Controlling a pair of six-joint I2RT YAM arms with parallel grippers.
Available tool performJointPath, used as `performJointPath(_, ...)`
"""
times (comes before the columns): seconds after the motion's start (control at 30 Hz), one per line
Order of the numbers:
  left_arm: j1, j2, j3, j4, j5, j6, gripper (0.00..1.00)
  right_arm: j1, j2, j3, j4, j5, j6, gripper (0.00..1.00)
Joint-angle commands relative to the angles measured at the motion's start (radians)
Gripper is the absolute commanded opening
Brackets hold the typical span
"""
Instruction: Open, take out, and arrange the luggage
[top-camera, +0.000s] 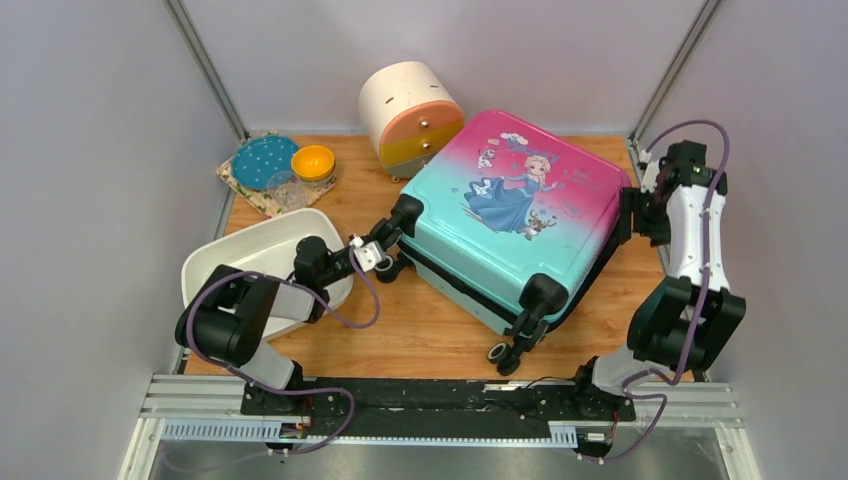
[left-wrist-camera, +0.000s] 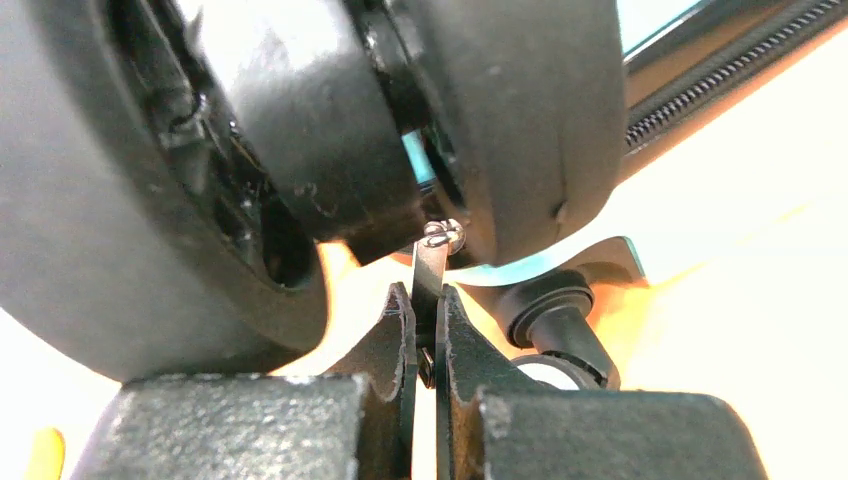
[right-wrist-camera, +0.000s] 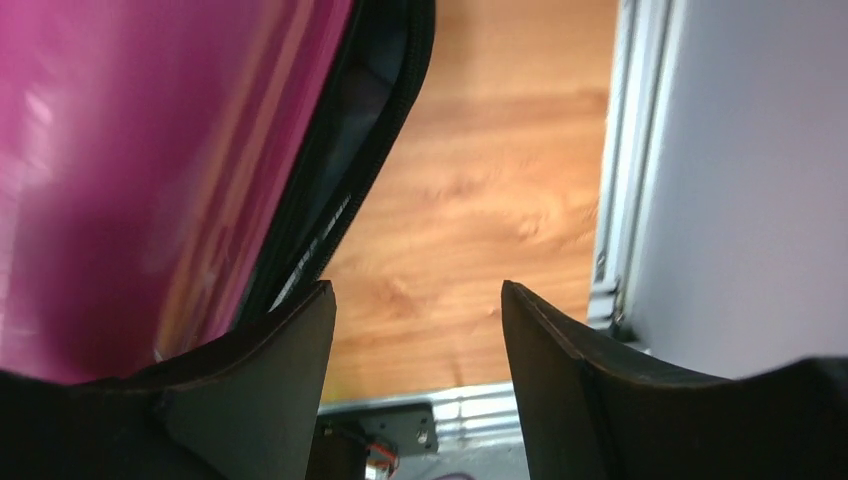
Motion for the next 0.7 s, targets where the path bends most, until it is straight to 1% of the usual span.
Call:
performJointPath(0.0, -0.062, -0.089, -0.026, 0.064, 0.166, -0.046, 0.0, 0.017, 0.108, 0.239, 0.009, -0.021, -0.02, 0.69)
performJointPath(0.03, -0.075, -0.109, -0.039, 0.066, 0.169, -0.054, 0.0, 0.017, 0.105, 0.332, -0.018, -0.041, -0.036, 0.7)
performJointPath(0.07, -0.08, -0.118, -0.046, 0.064, 0.171, -0.057, 0.0, 0.019, 0.099, 0.372, -0.037, -0.105, -0.048, 0.71)
performJointPath(0.13, -0.089, -0.135, -0.058, 0.064, 0.178, -0.081, 0.0, 0.032, 0.084, 0.46, -0.083, -0.171, -0.077, 0.72)
performJointPath(0.2, -0.097, -0.141, -0.067, 0.063, 0.175, -0.083, 0.0, 0.065, 0.055, 0.492, -0.127, -0.191, -0.051, 0.72)
performJointPath(0.23, -0.104, -0.145, -0.076, 0.059, 0.171, -0.083, 0.0, 0.115, 0.037, 0.486, -0.158, -0.193, -0.05, 0.72)
performJointPath(0.3, -0.111, -0.143, -0.081, 0.047, 0.155, -0.081, 0.0, 0.169, -0.069, 0.381, -0.149, -0.193, -0.05, 0.74)
performJointPath(0.33, -0.112, -0.14, -0.082, 0.043, 0.137, -0.087, 0.0, 0.216, -0.107, 0.33, -0.134, -0.187, -0.051, 0.75)
performJointPath(0.37, -0.115, -0.137, -0.081, 0.027, 0.126, -0.092, 0.0, 0.236, -0.166, 0.264, -0.137, -0.19, -0.05, 0.76)
performJointPath(0.4, -0.114, -0.135, -0.079, 0.021, 0.116, -0.097, 0.0, 0.249, -0.189, 0.229, -0.149, -0.191, -0.046, 0.76)
performJointPath(0.47, -0.115, -0.125, -0.073, 0.001, 0.089, -0.114, 0.0, 0.255, -0.232, 0.151, -0.157, -0.175, -0.042, 0.76)
performJointPath(0.53, -0.115, -0.123, -0.075, -0.002, 0.083, -0.115, 0.0, 0.255, -0.244, 0.117, -0.16, -0.118, -0.051, 0.75)
performJointPath(0.57, -0.117, -0.125, -0.075, -0.003, 0.085, -0.117, 0.0, 0.253, -0.254, 0.1, -0.157, -0.054, -0.054, 0.75)
performJointPath(0.67, -0.118, -0.126, -0.078, -0.003, 0.086, -0.109, 0.0, 0.231, -0.301, 0.017, -0.149, -0.009, -0.022, 0.76)
